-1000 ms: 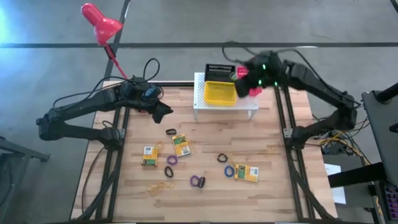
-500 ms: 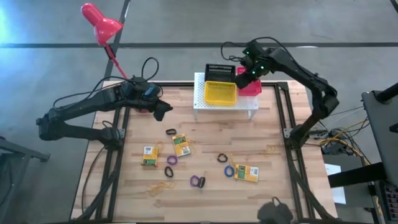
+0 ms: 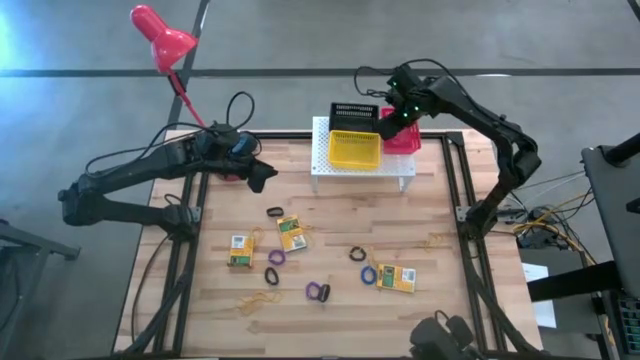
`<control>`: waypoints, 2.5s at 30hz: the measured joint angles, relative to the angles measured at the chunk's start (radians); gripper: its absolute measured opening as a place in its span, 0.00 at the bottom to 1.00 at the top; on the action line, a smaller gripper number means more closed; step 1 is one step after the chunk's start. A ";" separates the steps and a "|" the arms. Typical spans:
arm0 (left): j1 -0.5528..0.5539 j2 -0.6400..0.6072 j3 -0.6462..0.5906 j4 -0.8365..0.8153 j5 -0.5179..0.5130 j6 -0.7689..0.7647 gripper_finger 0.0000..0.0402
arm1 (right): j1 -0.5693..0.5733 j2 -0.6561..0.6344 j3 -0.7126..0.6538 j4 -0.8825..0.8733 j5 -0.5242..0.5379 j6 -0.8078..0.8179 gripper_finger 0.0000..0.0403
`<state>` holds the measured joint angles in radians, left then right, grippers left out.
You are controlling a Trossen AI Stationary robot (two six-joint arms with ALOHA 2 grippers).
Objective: Pick & Place Office Desk Supplies
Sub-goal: Put the green spring keychain in the red bin on the shelf, then put the yellow rubber band in the black bin on the shelf
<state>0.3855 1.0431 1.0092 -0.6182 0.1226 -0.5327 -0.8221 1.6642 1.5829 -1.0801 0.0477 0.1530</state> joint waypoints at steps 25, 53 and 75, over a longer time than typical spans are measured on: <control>-0.032 0.000 0.000 0.000 0.000 -0.015 0.34 | 0.478 -0.544 -0.265 -0.017 -0.108 0.314 0.45; -0.033 0.061 -0.001 0.025 0.008 0.004 0.34 | 0.779 -0.415 -0.957 0.083 -0.238 0.610 0.35; -0.033 0.061 -0.001 0.024 0.008 0.000 0.34 | 0.839 -0.245 -0.992 0.170 -0.196 0.402 0.20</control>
<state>0.3523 1.1042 1.0084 -0.5945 0.1310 -0.5329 0.0165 1.4188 0.5908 -0.9104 -0.1487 0.5552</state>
